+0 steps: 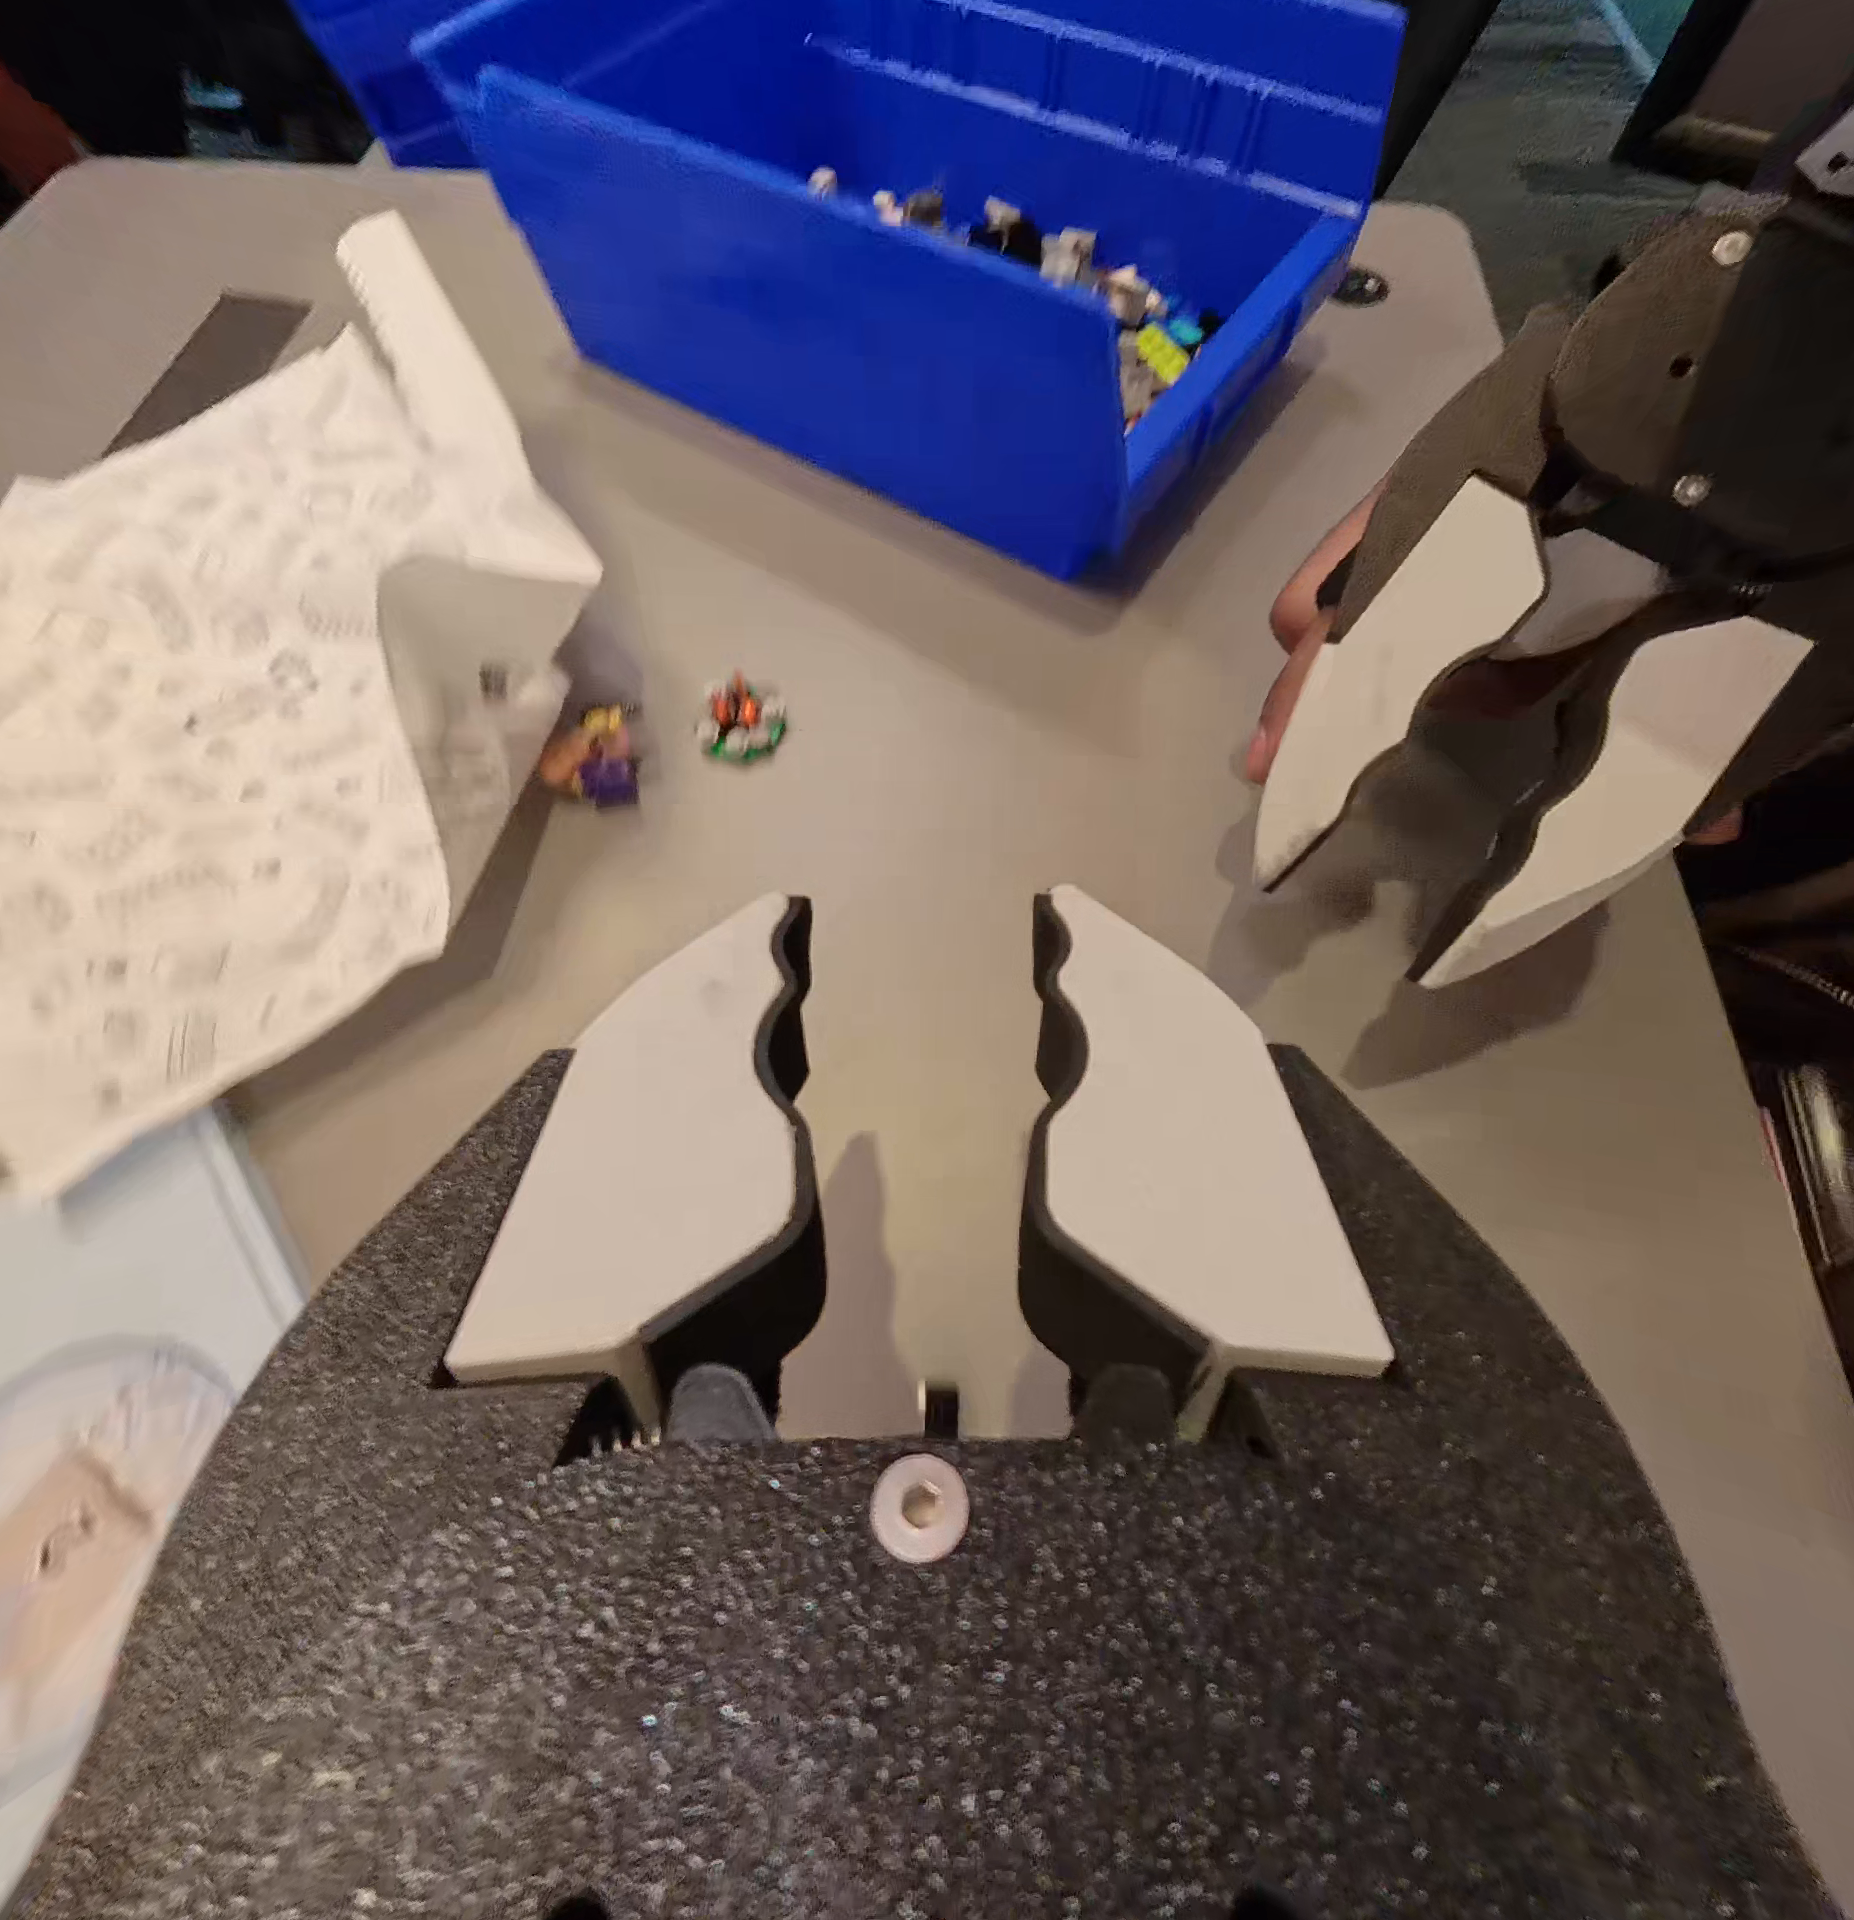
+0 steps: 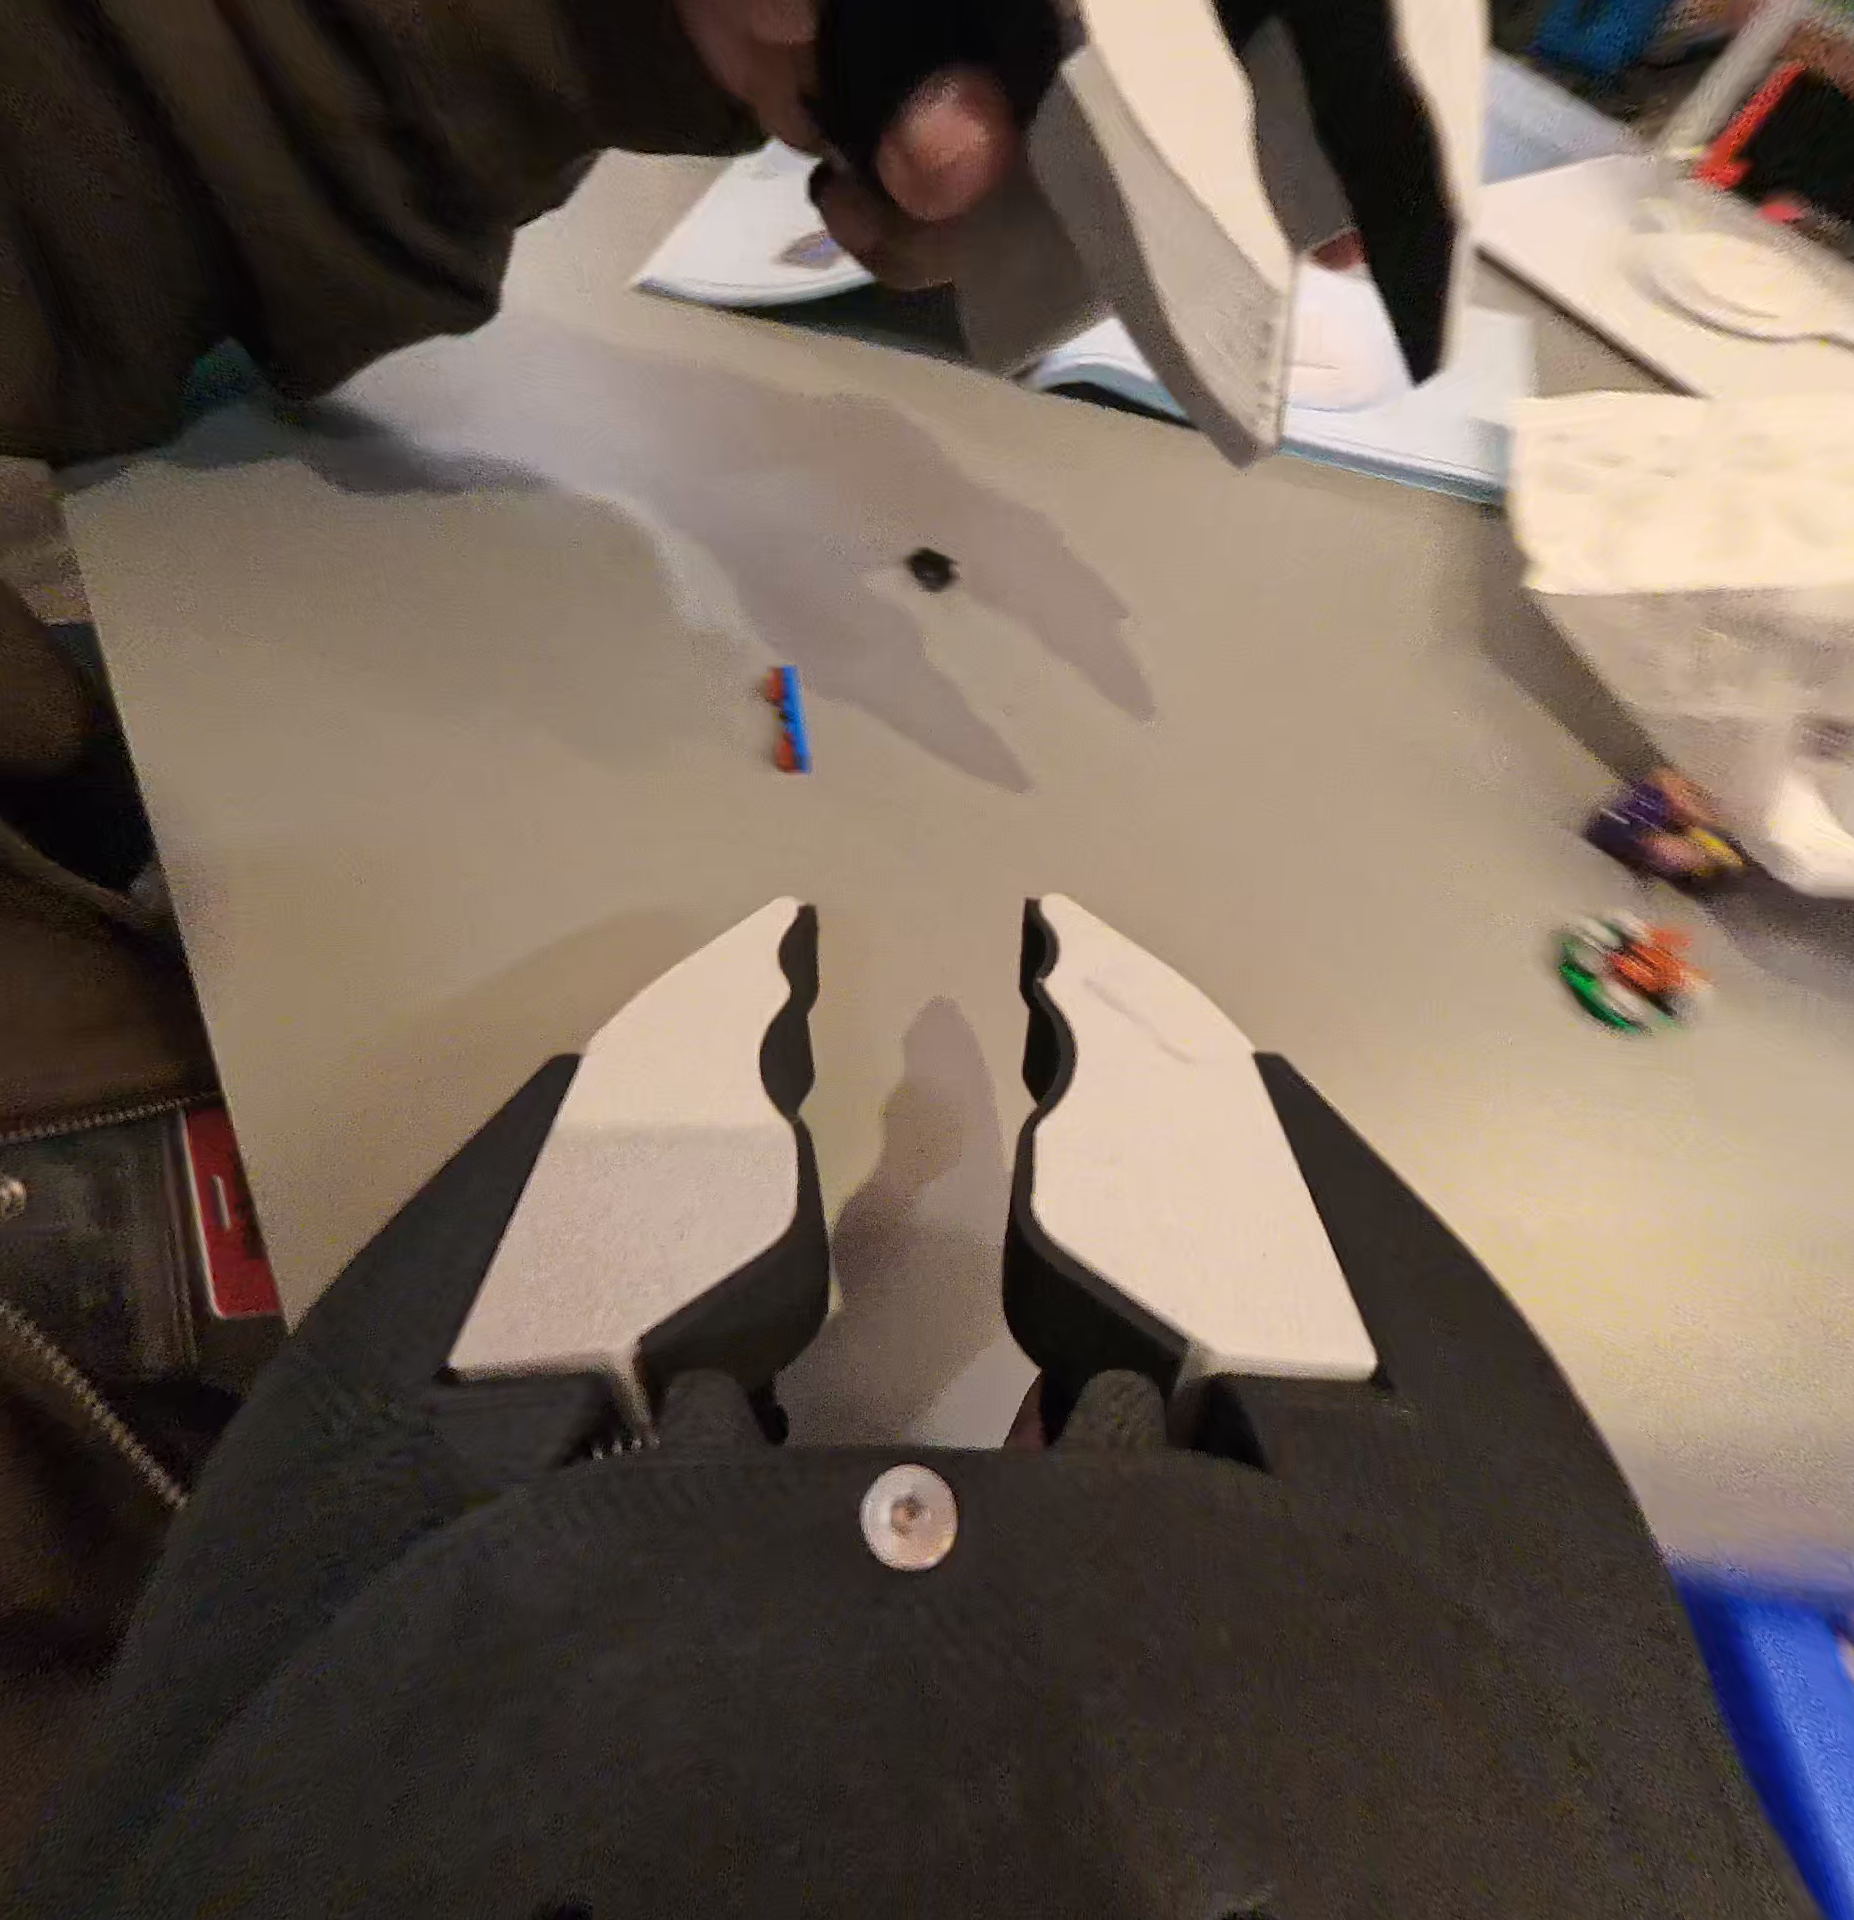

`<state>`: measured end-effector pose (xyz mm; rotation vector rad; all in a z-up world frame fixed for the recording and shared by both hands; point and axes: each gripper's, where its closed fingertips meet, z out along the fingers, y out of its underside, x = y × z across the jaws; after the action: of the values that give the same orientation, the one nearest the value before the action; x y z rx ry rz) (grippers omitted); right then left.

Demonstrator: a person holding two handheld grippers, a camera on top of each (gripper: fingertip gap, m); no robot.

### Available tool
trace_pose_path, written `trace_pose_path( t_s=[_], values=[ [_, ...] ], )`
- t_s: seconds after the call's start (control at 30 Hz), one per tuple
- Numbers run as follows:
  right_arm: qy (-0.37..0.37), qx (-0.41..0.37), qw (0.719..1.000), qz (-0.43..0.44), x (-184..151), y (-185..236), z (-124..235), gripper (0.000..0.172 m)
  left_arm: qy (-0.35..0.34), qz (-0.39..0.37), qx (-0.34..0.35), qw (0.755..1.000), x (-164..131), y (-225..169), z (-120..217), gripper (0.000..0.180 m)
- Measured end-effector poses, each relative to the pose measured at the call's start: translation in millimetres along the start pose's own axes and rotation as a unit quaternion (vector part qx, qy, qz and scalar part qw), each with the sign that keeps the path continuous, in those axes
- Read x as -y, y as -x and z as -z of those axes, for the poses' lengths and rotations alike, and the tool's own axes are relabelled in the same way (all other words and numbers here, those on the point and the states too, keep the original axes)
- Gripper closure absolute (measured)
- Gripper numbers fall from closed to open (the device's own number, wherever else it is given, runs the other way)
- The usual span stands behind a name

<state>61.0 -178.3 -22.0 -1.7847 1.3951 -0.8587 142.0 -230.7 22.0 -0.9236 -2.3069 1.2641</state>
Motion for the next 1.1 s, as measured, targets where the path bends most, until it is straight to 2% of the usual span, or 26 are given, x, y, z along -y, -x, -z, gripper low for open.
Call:
trace_pose_path(
  t_s=[0.1, 0.23, 0.3, 0.43, 0.53, 0.67, 0.77, 0.87, 1.0, 1.1],
  values=[
    [0.036, 0.036, 0.998, 0.032, 7, 25, -42, 0.134, 0.001, 0.022, 0.021, 1.0, -35, 1, 22, 0.141],
    [0.104, 0.018, 0.99, 0.093, 3, 29, -80, 0.135, 0.014, 0.001, -0.003, 1.0, -69, -17, 32, 0.143],
    [0.125, 0.014, 0.987, 0.098, 1, 28, -89, 0.139, 0.036, -0.032, -0.022, 0.999, -82, -30, 32, 0.145],
    [0.134, 0.03, 0.987, 0.085, 1, 29, -96, 0.166, 0.069, -0.075, -0.066, 0.993, -97, -54, 30, 0.147],
    [0.127, 0.049, 0.989, 0.058, 2, 28, -97, 0.166, 0.086, -0.087, -0.081, 0.989, -103, -63, 27, 0.147],
    [0.074, 0.082, 0.994, 0.001, 15, 24, -90, 0.166, 0.077, -0.06, -0.075, 0.992, -103, -60, 25, 0.147],
    [0.021, 0.1, 0.995, -0.014, 30, 23, -81, 0.166, 0.042, -0.024, -0.089, 0.995, -91, -63, 24, 0.149],
    [-0.012, 0.107, 0.994, -0.009, 40, 23, -74, 0.166, 0.008, -0.001, -0.111, 0.994, -78, -69, 25, 0.169],
    [-0.038, 0.088, 0.995, 0.014, 45, 17, -69, 0.166, -0.012, 0.016, -0.108, 0.994, -70, -67, 24, 0.173],
    [-0.075, 0.012, 0.996, 0.055, 52, 1, -64, 0.155, -0.038, 0.064, -0.093, 0.993, -61, -57, 26, 0.173]
  ],
)
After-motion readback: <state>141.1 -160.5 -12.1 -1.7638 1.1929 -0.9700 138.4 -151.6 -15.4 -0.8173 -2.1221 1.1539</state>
